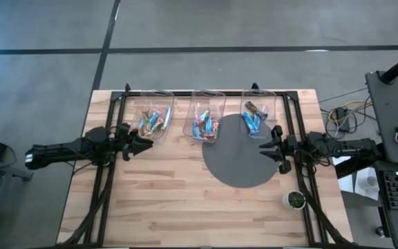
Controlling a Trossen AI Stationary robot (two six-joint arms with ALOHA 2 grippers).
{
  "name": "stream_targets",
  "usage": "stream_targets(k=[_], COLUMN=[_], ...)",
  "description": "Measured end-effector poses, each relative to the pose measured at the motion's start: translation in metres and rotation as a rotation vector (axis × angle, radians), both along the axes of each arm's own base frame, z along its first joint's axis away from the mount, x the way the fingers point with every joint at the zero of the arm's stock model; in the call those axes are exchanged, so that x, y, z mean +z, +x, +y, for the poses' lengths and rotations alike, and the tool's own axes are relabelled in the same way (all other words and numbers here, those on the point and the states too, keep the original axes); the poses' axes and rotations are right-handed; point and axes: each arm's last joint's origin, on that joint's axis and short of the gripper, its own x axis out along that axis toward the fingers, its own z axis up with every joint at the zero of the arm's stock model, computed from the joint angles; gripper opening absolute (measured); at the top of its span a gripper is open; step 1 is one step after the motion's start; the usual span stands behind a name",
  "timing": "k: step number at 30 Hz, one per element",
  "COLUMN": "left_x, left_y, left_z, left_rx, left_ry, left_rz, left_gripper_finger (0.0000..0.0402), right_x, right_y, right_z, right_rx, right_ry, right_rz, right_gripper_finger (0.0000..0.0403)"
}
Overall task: Pick and place Granola Bars by type
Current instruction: Return to Home Position
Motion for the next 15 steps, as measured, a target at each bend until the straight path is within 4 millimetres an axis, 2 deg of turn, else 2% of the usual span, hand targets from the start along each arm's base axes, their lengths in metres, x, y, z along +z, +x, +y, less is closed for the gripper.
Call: stream_targets(k=[15], left_x=[0.0], left_y=[0.0], left_z=[0.0], left_rx=[0.0], left_ry=[0.0], left_rz=[0.0], left_gripper_finger=[0.0126], right_x=[-0.0011], right_y=[0.0011], right_z=[-0.0001], right_rx=[-0.003], right_ry=[-0.001], right_rz=[0.015], right_gripper_finger=[0.0095])
